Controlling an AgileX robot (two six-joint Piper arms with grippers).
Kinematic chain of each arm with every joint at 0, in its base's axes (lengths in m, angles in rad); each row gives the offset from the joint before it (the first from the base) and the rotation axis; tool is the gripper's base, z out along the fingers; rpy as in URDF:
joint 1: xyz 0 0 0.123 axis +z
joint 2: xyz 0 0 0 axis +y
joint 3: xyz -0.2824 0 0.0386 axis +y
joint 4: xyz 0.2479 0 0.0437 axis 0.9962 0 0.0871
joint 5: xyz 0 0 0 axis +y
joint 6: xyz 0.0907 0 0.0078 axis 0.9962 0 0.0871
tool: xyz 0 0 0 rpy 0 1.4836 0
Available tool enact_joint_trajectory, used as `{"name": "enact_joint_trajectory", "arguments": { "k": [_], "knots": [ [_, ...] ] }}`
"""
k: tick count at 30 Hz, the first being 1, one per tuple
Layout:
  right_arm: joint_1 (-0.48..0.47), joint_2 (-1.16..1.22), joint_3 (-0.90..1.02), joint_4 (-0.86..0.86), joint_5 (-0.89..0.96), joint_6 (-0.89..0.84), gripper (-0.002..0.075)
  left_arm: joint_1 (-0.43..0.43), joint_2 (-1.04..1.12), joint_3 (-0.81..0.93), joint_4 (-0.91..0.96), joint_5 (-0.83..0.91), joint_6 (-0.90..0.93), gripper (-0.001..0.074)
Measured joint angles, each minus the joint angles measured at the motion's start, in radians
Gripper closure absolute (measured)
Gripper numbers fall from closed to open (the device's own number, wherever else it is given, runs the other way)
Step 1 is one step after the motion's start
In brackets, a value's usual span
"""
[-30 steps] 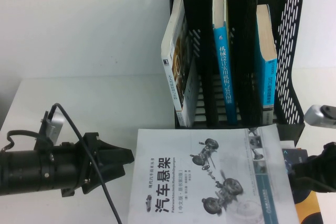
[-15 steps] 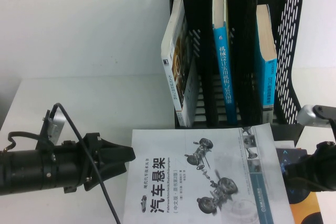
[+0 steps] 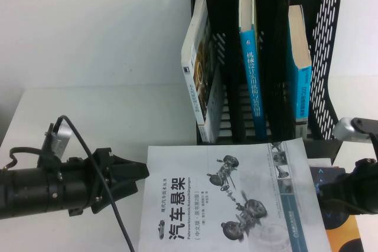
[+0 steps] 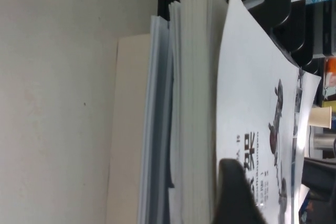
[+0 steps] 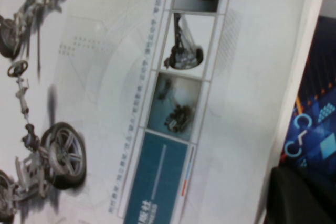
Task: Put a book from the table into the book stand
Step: Push book with right arm
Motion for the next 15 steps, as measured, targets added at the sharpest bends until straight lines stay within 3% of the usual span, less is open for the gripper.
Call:
{"name": "enact_joint_trajectory", "arguments": {
  "k": [2, 7, 10, 15],
  "knots": [
    [0.000, 0.000, 0.000, 0.000, 0.000, 0.000, 0.0728, 0.000, 0.000, 0.000, -0.001, -0.009, 0.002, 0.0331],
    [0.000, 0.000, 0.000, 0.000, -0.002, 0.000, 0.0728, 0.000, 0.002, 0.000, 0.006, -0.053, -0.017, 0.0105],
    [0.000, 0.000, 0.000, 0.000, -0.002, 0.000, 0.0728, 0.000, 0.017, -0.001, 0.032, -0.055, -0.047, 0.0062],
    [0.000, 0.001, 0.000, 0.032, 0.004, 0.000, 0.0728, 0.000, 0.102, -0.005, 0.047, -0.029, -0.069, 0.0062]
  ]
}}
